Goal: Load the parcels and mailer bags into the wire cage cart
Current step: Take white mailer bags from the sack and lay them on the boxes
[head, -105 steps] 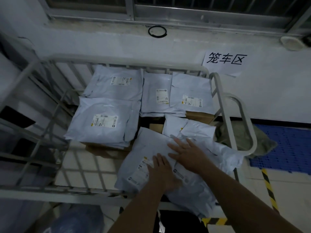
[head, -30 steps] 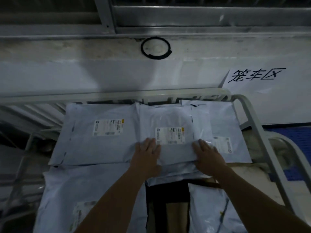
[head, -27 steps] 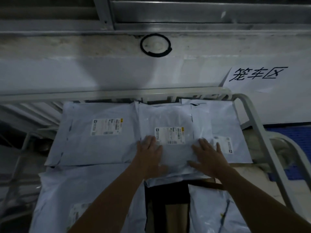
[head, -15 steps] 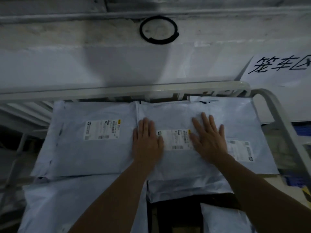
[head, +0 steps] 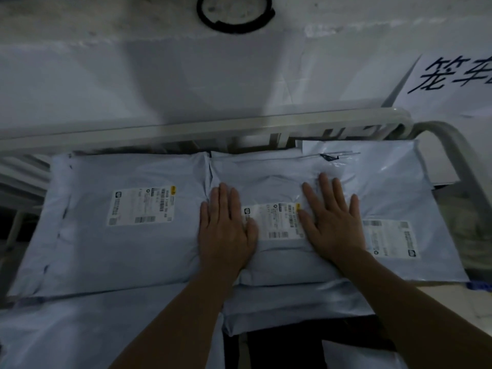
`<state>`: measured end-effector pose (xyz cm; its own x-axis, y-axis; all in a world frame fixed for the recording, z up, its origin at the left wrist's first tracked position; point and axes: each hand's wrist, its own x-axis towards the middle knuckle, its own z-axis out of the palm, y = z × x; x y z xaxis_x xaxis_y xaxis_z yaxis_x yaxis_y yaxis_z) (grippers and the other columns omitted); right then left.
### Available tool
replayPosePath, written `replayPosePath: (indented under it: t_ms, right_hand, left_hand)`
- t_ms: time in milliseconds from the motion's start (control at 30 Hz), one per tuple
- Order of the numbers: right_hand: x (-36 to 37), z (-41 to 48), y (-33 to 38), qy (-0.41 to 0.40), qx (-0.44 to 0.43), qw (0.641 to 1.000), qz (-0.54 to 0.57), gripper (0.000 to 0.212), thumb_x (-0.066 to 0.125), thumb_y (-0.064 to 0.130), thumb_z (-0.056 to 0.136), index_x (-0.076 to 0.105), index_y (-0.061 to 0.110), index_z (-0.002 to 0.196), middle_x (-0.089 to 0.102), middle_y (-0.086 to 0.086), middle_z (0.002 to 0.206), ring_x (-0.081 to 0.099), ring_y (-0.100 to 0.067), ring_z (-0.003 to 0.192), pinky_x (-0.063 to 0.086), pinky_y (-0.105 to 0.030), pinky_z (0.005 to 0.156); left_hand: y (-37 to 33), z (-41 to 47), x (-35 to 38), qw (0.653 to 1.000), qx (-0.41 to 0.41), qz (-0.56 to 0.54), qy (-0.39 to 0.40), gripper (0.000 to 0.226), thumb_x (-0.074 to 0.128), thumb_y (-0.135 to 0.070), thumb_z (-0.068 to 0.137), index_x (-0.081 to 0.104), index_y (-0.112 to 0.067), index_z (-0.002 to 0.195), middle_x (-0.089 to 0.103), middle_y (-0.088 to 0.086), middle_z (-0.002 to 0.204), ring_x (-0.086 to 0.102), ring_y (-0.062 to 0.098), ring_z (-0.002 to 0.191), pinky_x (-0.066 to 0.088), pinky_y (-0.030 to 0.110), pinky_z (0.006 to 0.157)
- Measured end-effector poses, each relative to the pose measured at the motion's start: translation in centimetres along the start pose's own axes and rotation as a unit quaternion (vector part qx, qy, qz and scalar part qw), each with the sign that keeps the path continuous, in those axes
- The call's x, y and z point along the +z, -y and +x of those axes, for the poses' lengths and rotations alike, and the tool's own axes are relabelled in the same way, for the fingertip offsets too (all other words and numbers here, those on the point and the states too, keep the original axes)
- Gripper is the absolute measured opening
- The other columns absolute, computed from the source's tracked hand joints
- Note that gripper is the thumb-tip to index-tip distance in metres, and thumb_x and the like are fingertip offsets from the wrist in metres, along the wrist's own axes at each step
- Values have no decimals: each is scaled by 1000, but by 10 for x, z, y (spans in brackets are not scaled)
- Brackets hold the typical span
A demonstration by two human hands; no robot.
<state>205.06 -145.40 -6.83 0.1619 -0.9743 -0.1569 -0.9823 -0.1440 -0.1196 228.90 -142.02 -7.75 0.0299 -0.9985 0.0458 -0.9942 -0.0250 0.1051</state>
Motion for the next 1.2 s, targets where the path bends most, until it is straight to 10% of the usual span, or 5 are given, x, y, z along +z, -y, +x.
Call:
replayPosePath:
  t_ms: [1200]
  right_hand:
    - [5,1,-4,14,3,1000,24,67,8,66,98,-9,41,157,-23,4,165,-20,-24,152,-3,-57,122]
  left_hand:
    - [-4,3,5,997,0,60,37,70,25,-45,100,20,-3,157,14,21,164,11,33,153,11,51,122]
